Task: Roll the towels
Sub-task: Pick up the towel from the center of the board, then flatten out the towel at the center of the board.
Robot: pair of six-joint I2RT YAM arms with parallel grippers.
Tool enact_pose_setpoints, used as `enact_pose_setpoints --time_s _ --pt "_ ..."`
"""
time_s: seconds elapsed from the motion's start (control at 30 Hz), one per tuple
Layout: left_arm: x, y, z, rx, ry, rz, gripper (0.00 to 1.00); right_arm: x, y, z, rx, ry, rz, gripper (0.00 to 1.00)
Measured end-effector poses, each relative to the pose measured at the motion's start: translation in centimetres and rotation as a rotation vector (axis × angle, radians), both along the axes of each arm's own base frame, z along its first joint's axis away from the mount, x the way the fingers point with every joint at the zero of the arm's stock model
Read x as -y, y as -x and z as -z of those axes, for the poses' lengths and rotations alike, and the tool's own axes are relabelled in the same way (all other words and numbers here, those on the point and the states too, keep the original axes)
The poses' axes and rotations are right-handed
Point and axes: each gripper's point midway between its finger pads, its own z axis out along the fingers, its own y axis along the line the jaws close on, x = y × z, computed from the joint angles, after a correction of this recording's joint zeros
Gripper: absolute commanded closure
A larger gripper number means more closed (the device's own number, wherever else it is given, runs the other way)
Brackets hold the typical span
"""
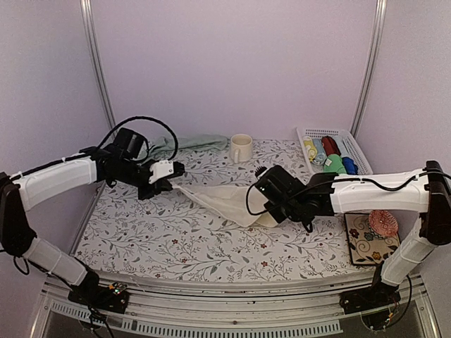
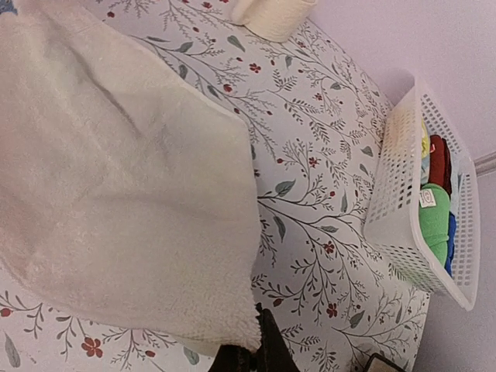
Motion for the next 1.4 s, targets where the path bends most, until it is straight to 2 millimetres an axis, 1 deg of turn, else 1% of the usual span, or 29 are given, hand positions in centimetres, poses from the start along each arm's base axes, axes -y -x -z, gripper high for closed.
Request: enact_pose_setpoints --time_s 0.07,0.13,0.2,0.23,0.33,0.4,0.47,0.53,0.6,0.63,0.7,0.77,0.87,0.97,1.03,1.2,1.27,1.33,1.4 --pt "-0.6 0.1 -0.6 0.030 0.043 -0.060 1.00 -1.5 0.6 0.8 -0.029 0.018 -0.053 0.97" --pt "-1.7 0.2 -0.5 0.055 0.072 -0.136 1.00 -3.7 0.9 2.1 -0.072 0.036 -0.108 0.97" --pt "-3.2 0.1 0.2 0.080 0.082 -0.225 1.00 -5.8 1.1 3.9 -0.124 0.048 -0.158 0.97" --pt "-4.1 -0.1 0.5 0.093 0.083 -0.269 1.00 -7.1 1.5 5.2 -0.165 0.051 -0.194 0.96" --pt "-6.7 -1.0 1.8 0.111 0.085 -0.392 1.00 -9.7 2.2 8.3 -0.266 0.055 -0.277 0.94" --pt "-8.1 -1.6 2.3 0.127 0.085 -0.458 1.00 -11.7 2.5 10.1 -0.325 0.049 -0.328 0.87" --pt "-9.1 -2.1 2.8 0.153 0.086 -0.505 1.00 -13.5 2.4 11.1 -0.355 0.040 -0.362 0.72" --pt "-9.6 -2.3 3.5 0.165 0.084 -0.530 1.00 -15.0 2.0 11.4 -0.365 0.024 -0.383 0.58" --pt "-9.9 -2.5 4.3 0.167 0.076 -0.546 1.00 -15.8 1.8 11.3 -0.362 0.014 -0.394 0.43" --pt "-10.0 -2.5 4.8 0.163 0.072 -0.551 1.00 -15.9 1.8 11.2 -0.359 0.014 -0.398 0.37" --pt "-10.3 -2.7 5.6 0.156 0.064 -0.561 1.00 -15.9 1.7 10.7 -0.350 0.006 -0.403 0.31" --pt "-10.4 -2.7 5.9 0.152 0.063 -0.566 1.00 -15.7 1.9 10.2 -0.343 -0.014 -0.400 0.29" --pt "-10.4 -2.7 6.0 0.156 0.071 -0.567 1.00 -14.5 2.6 8.8 -0.336 -0.042 -0.395 0.29" --pt "-10.3 -2.8 6.0 0.157 0.078 -0.563 1.00 -14.1 2.5 7.2 -0.324 -0.104 -0.379 0.29" --pt "-10.2 -2.8 6.2 0.154 0.082 -0.561 1.00 -13.8 2.5 6.5 -0.323 -0.152 -0.366 0.29" --pt "-10.0 -2.7 6.3 0.143 0.092 -0.555 1.00 -11.9 1.8 6.1 -0.329 -0.238 -0.314 0.33" --pt "-9.9 -2.6 6.3 0.140 0.096 -0.554 1.00 -11.8 1.5 6.3 -0.334 -0.262 -0.302 0.36" --pt "-9.9 -2.6 6.4 0.138 0.096 -0.553 1.00 -11.5 1.3 6.6 -0.341 -0.271 -0.293 0.41" --pt "-9.8 -2.6 6.5 0.135 0.097 -0.551 1.00 -11.7 1.3 6.5 -0.341 -0.285 -0.289 0.47"
